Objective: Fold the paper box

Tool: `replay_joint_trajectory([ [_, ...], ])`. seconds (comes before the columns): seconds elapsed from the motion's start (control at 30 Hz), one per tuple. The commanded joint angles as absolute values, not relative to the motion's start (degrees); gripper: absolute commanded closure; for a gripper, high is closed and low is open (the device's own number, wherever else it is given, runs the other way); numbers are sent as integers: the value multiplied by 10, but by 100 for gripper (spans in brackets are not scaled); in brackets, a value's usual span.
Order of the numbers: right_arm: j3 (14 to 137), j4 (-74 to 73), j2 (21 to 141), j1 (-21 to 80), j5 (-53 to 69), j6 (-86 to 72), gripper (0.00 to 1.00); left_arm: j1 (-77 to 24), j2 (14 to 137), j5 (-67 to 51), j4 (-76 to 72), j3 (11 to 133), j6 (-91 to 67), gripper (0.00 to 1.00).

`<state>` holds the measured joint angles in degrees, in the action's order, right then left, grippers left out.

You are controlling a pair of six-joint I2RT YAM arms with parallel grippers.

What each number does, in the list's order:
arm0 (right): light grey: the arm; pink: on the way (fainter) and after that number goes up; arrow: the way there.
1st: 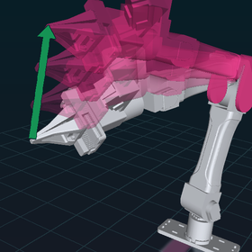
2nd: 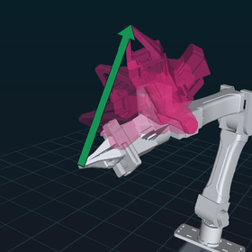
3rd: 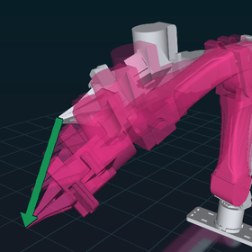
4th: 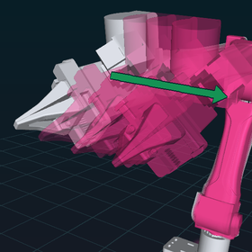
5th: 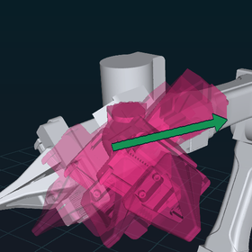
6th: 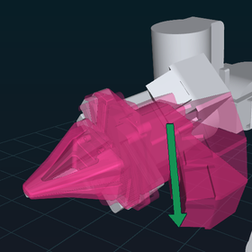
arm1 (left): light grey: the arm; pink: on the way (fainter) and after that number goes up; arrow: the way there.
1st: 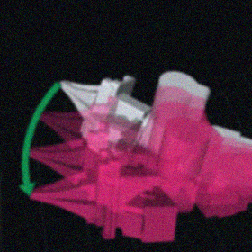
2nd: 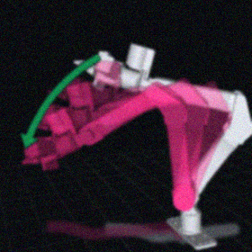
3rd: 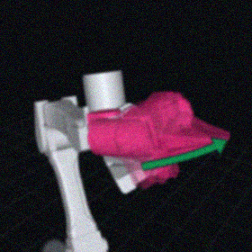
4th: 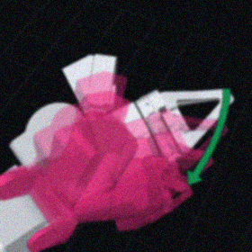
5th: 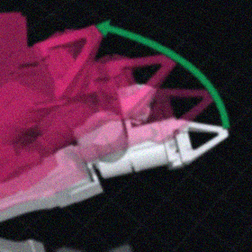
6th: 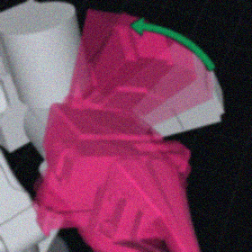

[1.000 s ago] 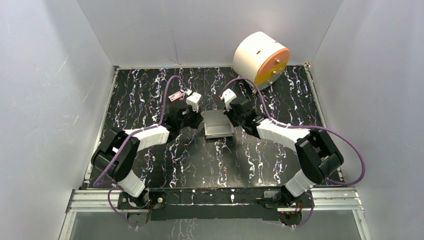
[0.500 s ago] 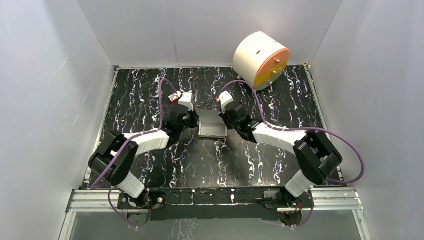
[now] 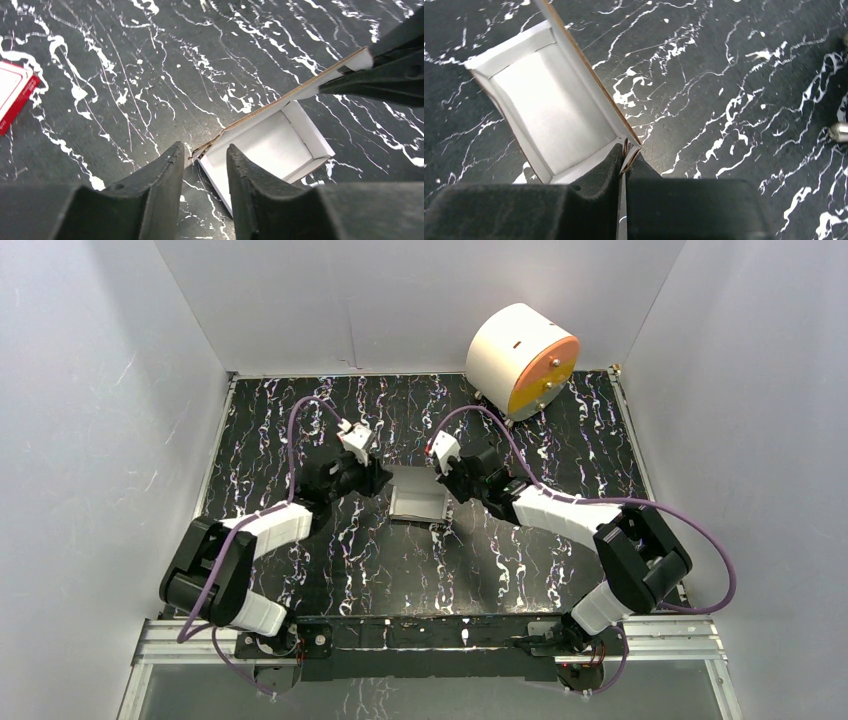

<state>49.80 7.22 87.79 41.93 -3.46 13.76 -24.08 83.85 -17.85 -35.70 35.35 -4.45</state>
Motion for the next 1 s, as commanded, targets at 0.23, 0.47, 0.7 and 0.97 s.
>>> replay_joint_trajectory([
  [0.23, 505, 42, 861, 396, 91, 207, 99, -151, 828, -433, -405, 328, 103, 53],
  [0.47, 508, 29, 865, 392, 124, 237, 99, -118, 900, -495, -389, 365, 159, 52],
  [0.7, 522, 11, 872, 392, 148, 253, 99, -110, 938, -522, -405, 381, 192, 56],
  [0.97, 532, 1, 879, 392, 161, 268, 99, -107, 976, -576, -402, 411, 272, 56],
])
